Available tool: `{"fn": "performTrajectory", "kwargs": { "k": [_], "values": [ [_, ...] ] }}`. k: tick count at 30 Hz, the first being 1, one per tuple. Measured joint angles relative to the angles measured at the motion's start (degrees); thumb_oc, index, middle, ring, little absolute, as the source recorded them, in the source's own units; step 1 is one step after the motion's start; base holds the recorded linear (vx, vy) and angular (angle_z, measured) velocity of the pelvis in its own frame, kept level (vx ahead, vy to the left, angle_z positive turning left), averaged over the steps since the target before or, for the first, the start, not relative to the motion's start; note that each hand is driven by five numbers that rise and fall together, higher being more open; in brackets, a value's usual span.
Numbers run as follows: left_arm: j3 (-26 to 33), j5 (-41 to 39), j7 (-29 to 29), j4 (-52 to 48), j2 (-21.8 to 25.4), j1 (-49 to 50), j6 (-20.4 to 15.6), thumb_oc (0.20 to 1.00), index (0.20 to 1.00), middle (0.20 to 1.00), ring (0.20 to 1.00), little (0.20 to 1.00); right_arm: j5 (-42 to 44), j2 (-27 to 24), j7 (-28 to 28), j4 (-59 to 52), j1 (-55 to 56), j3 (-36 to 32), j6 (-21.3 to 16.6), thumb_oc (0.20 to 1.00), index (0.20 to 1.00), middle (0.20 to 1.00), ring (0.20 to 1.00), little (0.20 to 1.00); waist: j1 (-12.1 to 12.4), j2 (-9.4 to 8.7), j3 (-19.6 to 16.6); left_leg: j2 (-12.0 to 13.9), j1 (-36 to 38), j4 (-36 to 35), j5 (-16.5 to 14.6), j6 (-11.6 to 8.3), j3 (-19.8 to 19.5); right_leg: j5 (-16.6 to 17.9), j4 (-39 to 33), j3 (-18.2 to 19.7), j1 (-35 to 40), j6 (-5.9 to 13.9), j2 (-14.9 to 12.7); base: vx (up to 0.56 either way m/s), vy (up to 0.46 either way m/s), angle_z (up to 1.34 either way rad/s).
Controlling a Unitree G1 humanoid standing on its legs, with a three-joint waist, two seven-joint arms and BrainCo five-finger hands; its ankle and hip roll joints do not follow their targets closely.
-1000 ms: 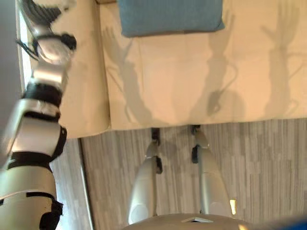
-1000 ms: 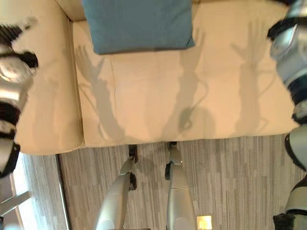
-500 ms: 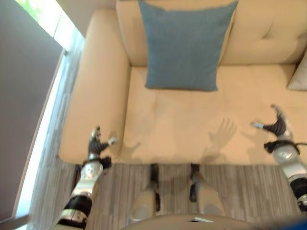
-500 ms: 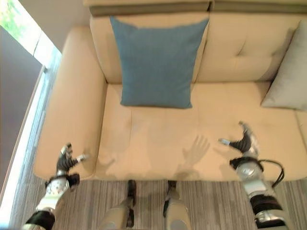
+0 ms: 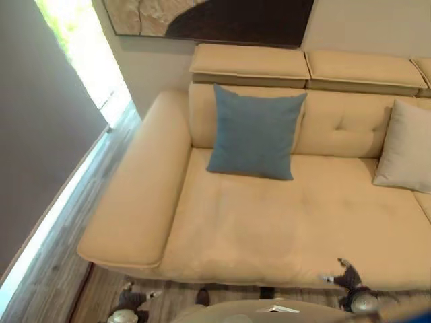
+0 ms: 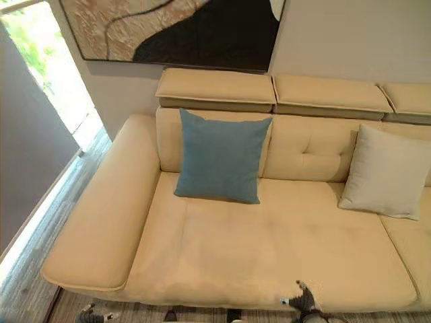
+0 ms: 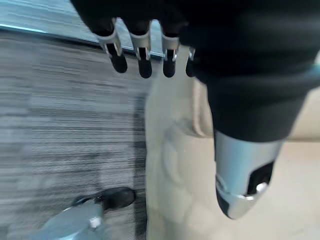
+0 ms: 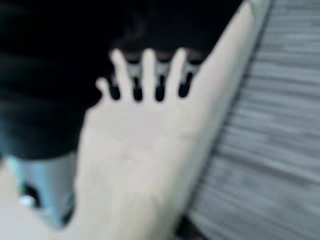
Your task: Pick up all the scattered cushions and arrange them neatly on the sofa.
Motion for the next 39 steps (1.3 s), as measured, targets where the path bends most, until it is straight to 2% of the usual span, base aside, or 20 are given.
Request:
{"fn": "performTrajectory", "kwargs": {
  "k": [5,8,10,11,12,14,15,18,20,22,23,24,25,27,29,33,35,37,38,39],
  "values": [
    [-3.8,0.0,-0.8,0.5,-2.3,-3.2,0.3,1.000,1.000,1.000,1.000,1.000,0.9,0.9,0.8,4.4,-3.1,0.5,0.7,1.000,1.000,1.000,1.000,1.000,0.6,0.99,2.6,0.5,-4.6,4.9,1.5,-0.93,-4.6,-0.5,0.0,-3.4,-0.1,-1.18,0.9,-0.32,0.009,0.52],
    [-3.9,0.0,-1.0,1.1,-3.4,-4.5,0.4,1.000,1.000,1.000,1.000,1.000,0.9,-0.6,0.6,3.0,-6.5,0.4,0.6,1.000,1.000,1.000,1.000,1.000,0.2,0.84,5.0,0.7,-6.5,6.9,0.3,-3.58,-4.8,1.7,-0.1,-4.6,-1.8,-4.30,0.3,-0.24,0.179,-0.01],
    [-3.6,0.0,-1.5,2.0,-4.3,-5.4,0.3,1.000,1.000,1.000,1.000,1.000,0.9,-0.5,0.6,2.7,-7.0,0.7,0.5,1.000,1.000,1.000,1.000,1.000,-0.4,-1.33,5.8,-2.5,-9.2,21.5,-6.1,-3.24,-4.3,2.2,-0.1,-4.1,-2.7,-4.97,-2.9,-0.13,0.198,-0.21],
    [-3.5,0.0,-1.4,2.6,-4.8,-5.6,0.4,1.000,1.000,1.000,1.000,1.000,0.9,-0.9,0.6,2.6,-6.7,0.7,0.6,1.000,1.000,1.000,1.000,1.000,-0.8,-0.98,5.6,-3.3,-9.7,27.5,-9.2,-3.03,-4.3,2.5,0.0,-3.8,-2.7,-4.71,-3.1,-0.17,0.239,-0.27],
    [-3.7,0.0,-1.5,3.3,-6.2,-5.9,0.4,1.000,1.000,1.000,1.000,1.000,0.9,-1.5,0.6,2.6,-5.8,0.9,0.8,1.000,1.000,1.000,1.000,1.000,-2.5,0.41,5.1,-2.9,-7.2,28.5,-13.3,-1.80,-4.8,2.6,0.0,-3.5,-2.9,-4.06,-3.0,-0.23,0.330,-0.07],
    [-4.9,0.1,-1.5,3.0,-6.6,-7.1,0.3,1.000,1.000,1.000,1.000,1.000,0.9,-1.5,0.8,3.9,-4.2,0.8,1.8,1.000,1.000,1.000,1.000,1.000,-4.0,0.89,4.8,-3.1,-4.7,23.0,-15.9,0.30,-5.7,3.4,0.0,-4.1,-3.6,-2.95,-3.3,-0.24,0.327,0.16],
    [-6.4,0.1,-1.4,2.0,-5.6,-9.0,0.2,1.000,1.000,1.000,1.000,1.000,0.9,0.0,0.8,4.5,-3.7,0.8,2.7,1.000,1.000,1.000,1.000,1.000,-4.6,-1.82,5.1,-5.9,-4.5,21.4,-15.1,1.96,-5.3,3.4,0.0,-3.0,-4.6,-1.91,-5.6,-0.23,0.299,0.04],
    [-10.4,2.4,-1.4,2.0,-5.1,-11.4,0.0,1.000,1.000,1.000,1.000,1.000,0.8,1.6,0.9,4.7,-2.8,0.8,3.4,1.000,1.000,1.000,1.000,1.000,-4.8,-4.86,4.7,-9.7,-6.8,20.9,-11.7,6.17,-5.0,0.2,1.5,-0.9,-7.8,2.95,-9.3,-0.19,0.204,-0.09],
    [-10.3,2.4,-1.2,1.8,-5.1,-11.4,-0.1,1.000,1.000,1.000,1.000,1.000,0.6,2.9,1.1,4.9,-2.7,0.9,4.0,1.000,1.000,1.000,1.000,1.000,-4.3,-4.70,4.6,-10.0,-6.6,19.8,-10.5,7.19,-3.3,1.5,3.8,-1.4,-9.2,4.64,-9.4,-0.34,0.253,-0.17],
    [-11.2,3.3,-1.1,2.4,-3.6,-10.9,0.2,1.000,1.000,1.000,1.000,1.000,-0.1,4.7,0.9,5.5,-2.8,1.4,3.7,1.000,1.000,1.000,1.000,1.000,-4.4,-6.20,4.2,-13.0,-8.4,22.3,-10.1,8.52,-2.1,0.7,3.1,-0.1,-8.5,5.31,-10.1,-0.26,0.180,-0.12],
    [-11.9,4.1,-1.1,2.6,-3.7,-10.9,0.3,1.000,1.000,1.000,1.000,1.000,-0.2,4.8,1.1,5.6,-3.9,1.6,3.9,1.000,1.000,1.000,1.000,1.000,-4.0,-5.58,4.6,-12.0,-8.2,21.8,-9.6,9.07,-1.4,-1.7,3.5,0.4,-9.2,6.94,-10.3,-0.15,0.105,-0.57],
    [-11.6,4.5,-0.9,2.5,-4.5,-10.7,0.4,1.000,1.000,1.000,1.000,1.000,-0.2,4.4,1.4,5.7,-4.9,1.9,4.0,1.000,1.000,1.000,1.000,1.000,-1.3,-2.29,5.3,-9.0,-7.3,19.0,-7.9,9.38,1.3,-2.9,9.9,0.4,-12.1,5.97,-8.1,-0.18,0.105,-0.76],
    [-10.4,4.5,-0.7,2.1,-4.9,-9.5,0.3,1.000,1.000,1.000,1.000,1.000,-0.2,3.8,0.9,5.8,-5.4,2.0,4.2,1.000,1.000,1.000,1.000,1.000,-0.8,0.64,5.1,-7.7,-6.9,15.4,-6.1,9.89,1.4,-3.5,14.5,0.0,-12.3,6.42,-6.9,-0.23,0.117,-0.78],
    [-8.8,4.4,-0.7,2.1,-4.3,-8.1,0.4,1.000,1.000,1.000,1.000,1.000,-0.2,2.7,1.3,7.5,-6.2,2.2,4.2,1.000,1.000,1.000,1.000,1.000,0.3,0.94,4.8,-7.3,-5.0,9.3,-2.0,11.18,3.1,-6.8,25.3,-0.2,-12.8,5.49,-6.8,-0.17,0.042,-0.41],
    [-8.6,4.4,-0.7,2.2,-2.9,-6.8,0.7,1.000,1.000,1.000,1.000,1.000,-0.2,2.9,1.9,8.6,-6.1,2.4,4.4,1.000,1.000,1.000,1.000,1.000,1.9,0.03,3.8,-7.4,-4.2,5.2,0.2,9.77,3.5,-10.6,29.3,-1.1,-10.0,5.27,-5.7,-0.09,-0.020,-0.37],
    [-8.9,4.4,-0.8,2.2,-2.4,-5.7,1.4,1.000,1.000,1.000,1.000,1.000,-0.2,4.4,1.9,8.2,-7.1,2.6,4.2,1.000,1.000,1.000,1.000,1.000,3.4,-2.29,2.8,-7.3,-5.4,2.0,2.0,7.12,3.8,-14.2,18.3,-1.7,0.5,4.29,-2.9,-0.07,-0.057,-0.24],
    [-8.9,4.5,-0.9,2.2,-2.2,-5.6,1.4,1.000,1.000,1.000,1.000,1.000,-0.2,5.5,1.9,8.1,-7.6,3.3,4.2,1.000,1.000,1.000,1.000,1.000,3.5,-3.56,2.1,-7.6,-6.8,1.6,2.8,5.90,3.8,-14.4,11.7,-2.3,2.5,3.18,-1.9,-0.02,-0.072,-0.21],
    [-8.9,4.5,-1.1,2.1,-3.6,-6.0,1.4,1.000,1.000,1.000,1.000,1.000,-0.2,5.5,1.9,7.3,-7.8,3.6,4.1,1.000,1.000,1.000,1.000,1.000,3.4,-2.72,2.1,-6.3,-7.5,0.6,2.7,2.58,3.6,-13.1,6.9,-2.4,3.5,2.05,0.1,0.00,-0.084,0.02],
    [-8.9,4.5,-1.4,2.1,-3.7,-6.2,1.4,1.000,1.000,1.000,1.000,1.000,-0.2,5.6,1.9,6.8,-7.3,3.6,4.1,1.000,1.000,1.000,1.000,1.000,2.8,-3.44,1.6,-6.3,-7.9,0.7,1.2,-0.35,3.7,-12.4,4.3,-2.1,4.1,0.81,-0.1,0.01,-0.059,0.09],
    [-8.8,4.5,-1.5,2.1,-3.4,-6.6,1.4,1.000,1.000,1.000,1.000,1.000,-0.2,5.6,1.9,6.6,-6.8,4.0,4.1,1.000,1.000,1.000,1.000,1.000,2.7,-5.40,1.4,-7.3,-8.4,1.7,0.2,-1.33,4.0,-10.5,3.1,-2.6,4.1,-0.62,-1.5,0.01,-0.044,0.01]
  ]
}}
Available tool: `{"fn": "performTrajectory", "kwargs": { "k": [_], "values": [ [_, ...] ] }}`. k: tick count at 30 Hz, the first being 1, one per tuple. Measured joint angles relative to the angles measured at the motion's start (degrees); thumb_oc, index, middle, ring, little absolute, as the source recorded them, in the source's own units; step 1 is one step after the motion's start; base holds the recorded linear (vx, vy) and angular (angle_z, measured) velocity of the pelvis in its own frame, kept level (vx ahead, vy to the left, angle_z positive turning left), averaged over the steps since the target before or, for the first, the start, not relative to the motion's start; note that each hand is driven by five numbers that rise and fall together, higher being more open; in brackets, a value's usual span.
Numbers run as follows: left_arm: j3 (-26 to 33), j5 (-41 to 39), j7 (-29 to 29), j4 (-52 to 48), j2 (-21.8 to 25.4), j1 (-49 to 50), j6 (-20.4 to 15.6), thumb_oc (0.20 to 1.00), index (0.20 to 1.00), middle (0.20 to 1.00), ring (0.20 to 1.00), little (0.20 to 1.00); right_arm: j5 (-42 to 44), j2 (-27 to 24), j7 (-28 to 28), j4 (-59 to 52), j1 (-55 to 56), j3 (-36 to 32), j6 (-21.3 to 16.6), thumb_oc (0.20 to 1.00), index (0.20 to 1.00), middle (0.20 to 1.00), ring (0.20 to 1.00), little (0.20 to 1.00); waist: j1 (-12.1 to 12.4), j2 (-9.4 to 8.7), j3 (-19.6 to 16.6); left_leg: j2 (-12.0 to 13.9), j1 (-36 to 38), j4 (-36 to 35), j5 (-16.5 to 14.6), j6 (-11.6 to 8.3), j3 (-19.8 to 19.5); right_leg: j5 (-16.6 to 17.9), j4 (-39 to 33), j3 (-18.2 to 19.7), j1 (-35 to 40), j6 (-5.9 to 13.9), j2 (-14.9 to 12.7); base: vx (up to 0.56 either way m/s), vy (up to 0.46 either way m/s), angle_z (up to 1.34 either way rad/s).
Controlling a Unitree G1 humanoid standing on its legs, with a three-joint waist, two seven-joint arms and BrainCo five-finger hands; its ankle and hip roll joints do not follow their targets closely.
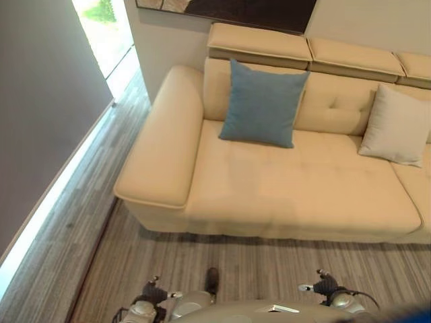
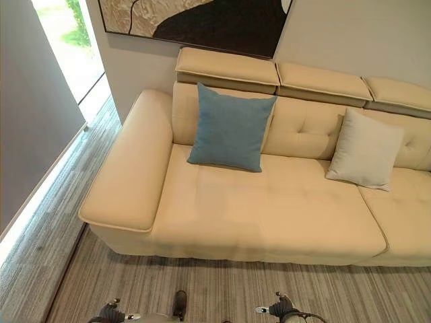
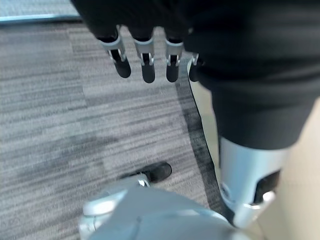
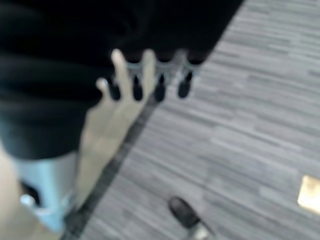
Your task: Pick up all the scattered cushions and arrange them neatly on the sofa.
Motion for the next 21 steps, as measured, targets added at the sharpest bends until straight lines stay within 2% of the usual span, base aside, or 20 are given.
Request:
{"fn": "performTrajectory", "kwargs": {
  "k": [1,2,3,4,7,9,15,18,21],
  "values": [
    [0.2,-0.1,0.0,0.0,0.1,-0.2,0.0,1.000,1.000,1.000,1.000,1.000,0.0,0.0,0.0,0.1,-0.1,0.5,0.1,1.000,1.000,1.000,1.000,1.000,0.4,-0.86,0.6,-0.7,-0.7,5.2,0.0,1.90,-0.5,1.8,0.0,-0.1,-0.2,-0.35,-1.5,0.00,-0.055,-0.31],
    [0.3,0.0,0.0,0.0,0.1,-0.1,0.1,1.000,1.000,1.000,1.000,1.000,0.0,-0.6,0.0,-0.1,0.0,0.9,0.0,1.000,1.000,1.000,1.000,1.000,0.3,-0.03,0.5,0.3,-0.8,10.5,-1.8,3.19,-0.7,2.1,-0.4,-0.1,0.3,0.25,-1.1,0.00,-0.049,-0.44],
    [0.1,0.0,0.0,0.0,-0.4,0.4,0.0,1.000,1.000,1.000,1.000,1.000,0.0,-1.5,0.0,-0.2,0.5,1.2,0.0,1.000,1.000,1.000,1.000,1.000,0.4,2.06,-0.4,2.1,0.5,10.0,-4.3,3.73,-2.3,2.4,-0.8,0.0,0.8,0.84,0.6,0.01,-0.059,-0.26],
    [0.1,0.1,0.0,-0.1,-0.2,0.2,0.0,1.000,1.000,1.000,1.000,1.000,0.0,-1.1,0.0,-0.1,1.3,1.3,0.2,1.000,1.000,1.000,1.000,1.000,-0.4,2.45,-0.3,1.2,2.7,5.3,-2.1,4.81,-2.8,3.4,-2.1,0.6,1.4,2.11,0.2,0.02,-0.042,-0.07],
    [0.0,0.2,0.0,-0.2,0.1,-0.7,-0.2,1.000,1.000,1.000,1.000,1.000,0.0,-0.9,-0.1,0.0,1.8,1.2,0.2,1.000,1.000,1.000,1.000,1.000,-1.3,2.36,-0.2,0.9,4.3,0.7,0.7,4.72,-3.5,4.6,-3.0,0.6,1.2,2.63,-0.1,0.03,-0.039,0.10],
    [-0.2,0.6,0.0,-0.2,-0.1,-0.3,-0.2,1.000,1.000,1.000,1.000,1.000,0.0,-0.9,-0.1,0.0,1.9,1.2,0.1,1.000,1.000,1.000,1.000,1.000,-1.2,2.63,-0.2,1.1,5.4,-1.3,1.4,4.39,-3.6,5.0,-3.0,0.6,1.2,2.47,0.1,0.02,-0.038,0.02],
    [-0.8,1.8,0.0,-0.1,-0.4,1.8,0.0,1.000,1.000,1.000,1.000,1.000,0.0,-1.0,-0.1,-0.1,1.9,0.7,0.0,1.000,1.000,1.000,1.000,1.000,-1.2,3.87,-0.4,2.2,6.6,-1.6,1.9,4.11,-3.7,4.8,-3.0,0.5,2.2,1.98,1.2,0.01,-0.018,0.00],
    [-1.5,1.9,-0.1,-0.2,-0.6,1.8,0.0,1.000,1.000,1.000,1.000,1.000,0.0,-1.0,-0.1,0.0,1.9,0.6,0.0,1.000,1.000,1.000,1.000,1.000,-1.3,5.29,0.3,2.8,7.4,-1.4,2.0,4.10,-3.7,4.5,-3.0,0.3,3.2,1.47,1.9,0.01,-0.030,0.02],
    [-1.5,2.2,-0.1,-0.4,-0.6,1.7,0.0,1.000,1.000,1.000,1.000,1.000,0.0,-1.0,-0.1,0.0,1.8,0.6,0.0,1.000,1.000,1.000,1.000,1.000,-1.3,5.86,0.3,3.4,7.7,-1.4,2.2,4.39,-3.7,4.2,-3.0,0.3,3.4,1.16,2.5,0.01,-0.010,-0.01]
  ]
}}
